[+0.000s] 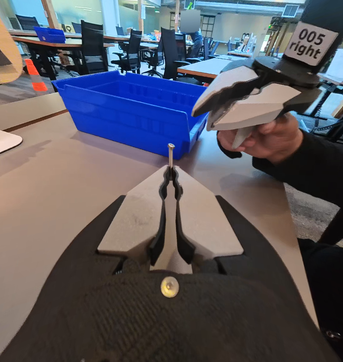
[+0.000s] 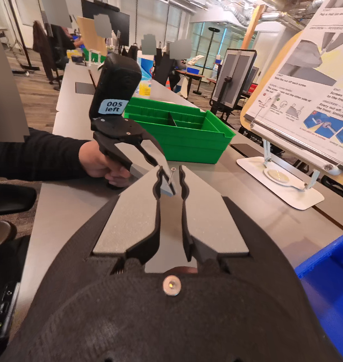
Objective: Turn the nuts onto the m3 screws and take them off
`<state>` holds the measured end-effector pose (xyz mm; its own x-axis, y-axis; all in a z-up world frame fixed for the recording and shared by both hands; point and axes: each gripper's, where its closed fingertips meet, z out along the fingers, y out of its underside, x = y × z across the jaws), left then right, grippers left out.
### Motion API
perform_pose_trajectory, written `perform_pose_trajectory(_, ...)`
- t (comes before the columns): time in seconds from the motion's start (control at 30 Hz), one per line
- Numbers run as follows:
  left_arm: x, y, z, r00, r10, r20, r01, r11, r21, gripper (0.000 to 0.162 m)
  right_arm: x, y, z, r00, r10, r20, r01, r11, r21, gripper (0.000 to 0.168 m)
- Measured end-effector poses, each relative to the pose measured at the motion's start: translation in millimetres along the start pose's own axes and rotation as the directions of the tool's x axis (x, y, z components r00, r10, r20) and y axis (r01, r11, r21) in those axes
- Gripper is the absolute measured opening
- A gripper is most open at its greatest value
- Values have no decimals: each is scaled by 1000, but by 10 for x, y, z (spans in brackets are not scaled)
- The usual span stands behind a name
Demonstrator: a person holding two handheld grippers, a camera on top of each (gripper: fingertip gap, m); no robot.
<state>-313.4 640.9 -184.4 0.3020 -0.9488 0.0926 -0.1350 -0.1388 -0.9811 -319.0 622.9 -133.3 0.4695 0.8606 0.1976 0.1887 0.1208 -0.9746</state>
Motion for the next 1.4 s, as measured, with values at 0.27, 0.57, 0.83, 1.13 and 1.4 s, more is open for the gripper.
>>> perform_pose_trajectory(0.27, 292, -31, 10, 986, 3, -168, 0, 1000, 18, 0, -154, -6, 26, 986, -121, 117, 117, 992, 46, 10)
perform_pose_trajectory(0.57, 545, -74, -24, 959, 63, -275, -53, 998, 46, 0, -293, -42, -140, 964, -140, 226, 117, 987, 110, 11)
perform_pose_trajectory(0.83, 558, -58, -22, 957, 63, -283, -54, 998, 40, 0, -337, 5, -114, 960, -164, 226, 146, 985, 95, 10)
perform_pose_trajectory(1.13, 582, -48, -17, 955, 67, -288, -60, 998, 35, 0, -340, 20, -96, 961, -168, 218, 152, 984, 88, 8)
perform_pose_trajectory(1.4, 570, -59, -20, 958, 67, -281, -58, 998, 38, 0, -329, 36, -89, 967, -167, 191, 153, 984, 85, 7)
